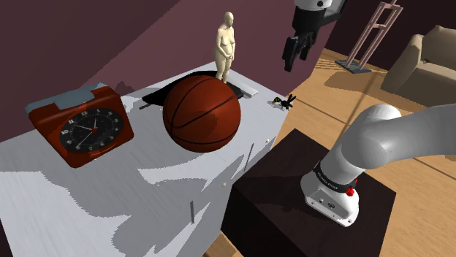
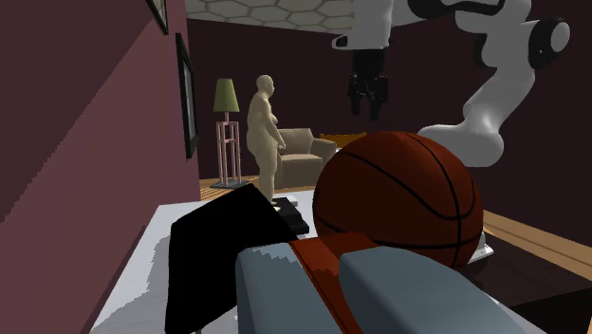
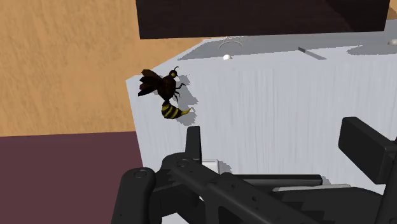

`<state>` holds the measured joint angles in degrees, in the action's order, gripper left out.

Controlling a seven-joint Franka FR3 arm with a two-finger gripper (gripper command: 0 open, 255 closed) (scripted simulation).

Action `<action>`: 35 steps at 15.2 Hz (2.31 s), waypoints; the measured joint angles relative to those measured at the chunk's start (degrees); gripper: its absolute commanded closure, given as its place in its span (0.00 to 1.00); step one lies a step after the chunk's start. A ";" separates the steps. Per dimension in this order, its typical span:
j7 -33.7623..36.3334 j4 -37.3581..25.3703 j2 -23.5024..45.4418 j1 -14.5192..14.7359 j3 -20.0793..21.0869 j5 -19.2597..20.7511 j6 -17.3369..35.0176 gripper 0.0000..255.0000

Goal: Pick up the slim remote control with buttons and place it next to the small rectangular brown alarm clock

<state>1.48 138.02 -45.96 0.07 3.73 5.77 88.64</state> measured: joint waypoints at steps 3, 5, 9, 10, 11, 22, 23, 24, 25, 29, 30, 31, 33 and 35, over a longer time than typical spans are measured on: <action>-0.45 -0.07 2.18 -0.22 -0.64 0.21 2.25 0.00; -0.96 0.29 5.11 -0.45 -1.45 0.36 5.73 0.00; -2.70 0.01 12.02 -1.09 -3.57 0.79 12.87 0.00; -2.91 0.18 13.78 -1.12 -3.90 0.72 14.90 0.00; -3.24 -0.46 15.83 -1.17 -4.27 0.65 16.46 0.00; -9.15 -10.56 39.91 -1.91 -8.45 -2.14 31.61 0.00; -9.91 -11.58 42.04 -2.07 -8.75 -2.62 32.79 0.00; -10.57 -12.96 43.76 -2.17 -8.95 -3.13 33.16 0.00; -11.35 -15.27 46.57 -2.31 -9.16 -3.79 33.83 0.00; -13.10 -19.44 53.15 -2.70 -9.30 -5.60 36.25 0.00; -13.23 -19.53 53.74 -2.75 -9.31 -5.73 36.78 0.00; -13.41 -19.38 54.16 -2.82 -9.33 -5.85 37.51 0.00; -13.49 -18.79 54.38 -2.99 -9.53 -5.91 39.04 0.00; -13.60 -18.41 55.13 -3.11 -9.68 -5.96 40.49 0.00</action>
<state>-12.12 119.60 9.17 -3.03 -5.95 -0.20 129.12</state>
